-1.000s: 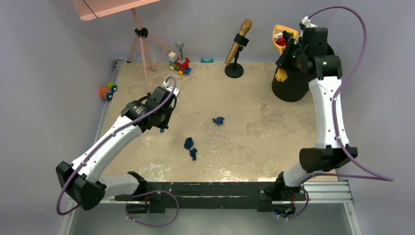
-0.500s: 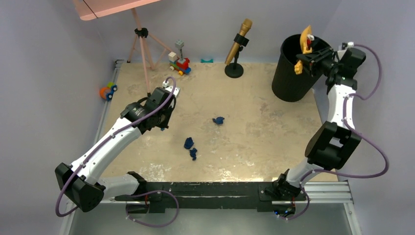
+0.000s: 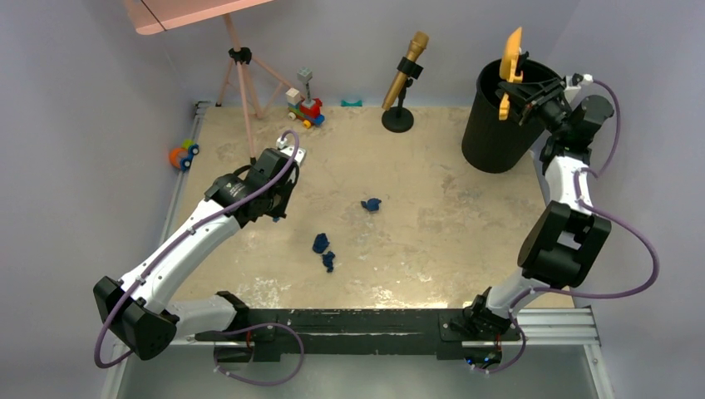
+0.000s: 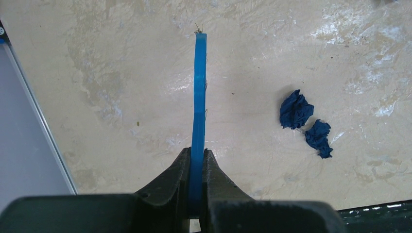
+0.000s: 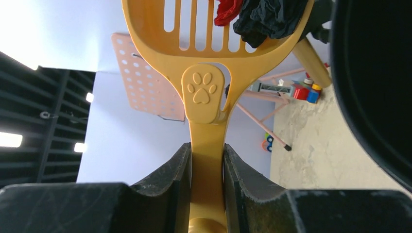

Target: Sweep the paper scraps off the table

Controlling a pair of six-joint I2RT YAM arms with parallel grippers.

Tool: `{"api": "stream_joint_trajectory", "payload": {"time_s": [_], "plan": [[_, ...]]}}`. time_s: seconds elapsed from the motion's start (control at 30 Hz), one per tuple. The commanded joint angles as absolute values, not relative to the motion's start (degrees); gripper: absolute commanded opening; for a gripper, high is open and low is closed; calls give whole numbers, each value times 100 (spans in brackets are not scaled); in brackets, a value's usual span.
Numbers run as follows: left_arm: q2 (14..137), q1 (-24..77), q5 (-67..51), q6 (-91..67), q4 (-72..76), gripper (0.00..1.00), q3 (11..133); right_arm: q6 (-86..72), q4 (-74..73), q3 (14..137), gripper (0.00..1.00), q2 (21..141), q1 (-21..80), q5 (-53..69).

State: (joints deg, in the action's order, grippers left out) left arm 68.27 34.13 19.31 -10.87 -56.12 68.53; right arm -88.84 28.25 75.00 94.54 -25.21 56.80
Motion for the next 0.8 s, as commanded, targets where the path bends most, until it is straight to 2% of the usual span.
{"api": "stream_joint_trajectory", "payload": {"time_s": [0.0,0.27,0.37,0.5,0.77], "plan": [[6808,3379,1953,-995,-5387,0,6855,-9595,4046,7335,0,9149,-2570,5892],[6817,3384,1921,-971,-5385,0,6854,-10677,5924,5424,0,9169,-2764,5373],[6837,3379,1895,-967,-5383,0,6857,-11102,6653,5062,0,9310,-2786,5250],[6856,3383,1872,-958,-5385,0,6864,-11219,6749,5397,0,9363,-2795,5331],[6857,3384,1898,-964,-5396,0,6857,-10350,5746,6485,0,9253,-2795,5783]]}}
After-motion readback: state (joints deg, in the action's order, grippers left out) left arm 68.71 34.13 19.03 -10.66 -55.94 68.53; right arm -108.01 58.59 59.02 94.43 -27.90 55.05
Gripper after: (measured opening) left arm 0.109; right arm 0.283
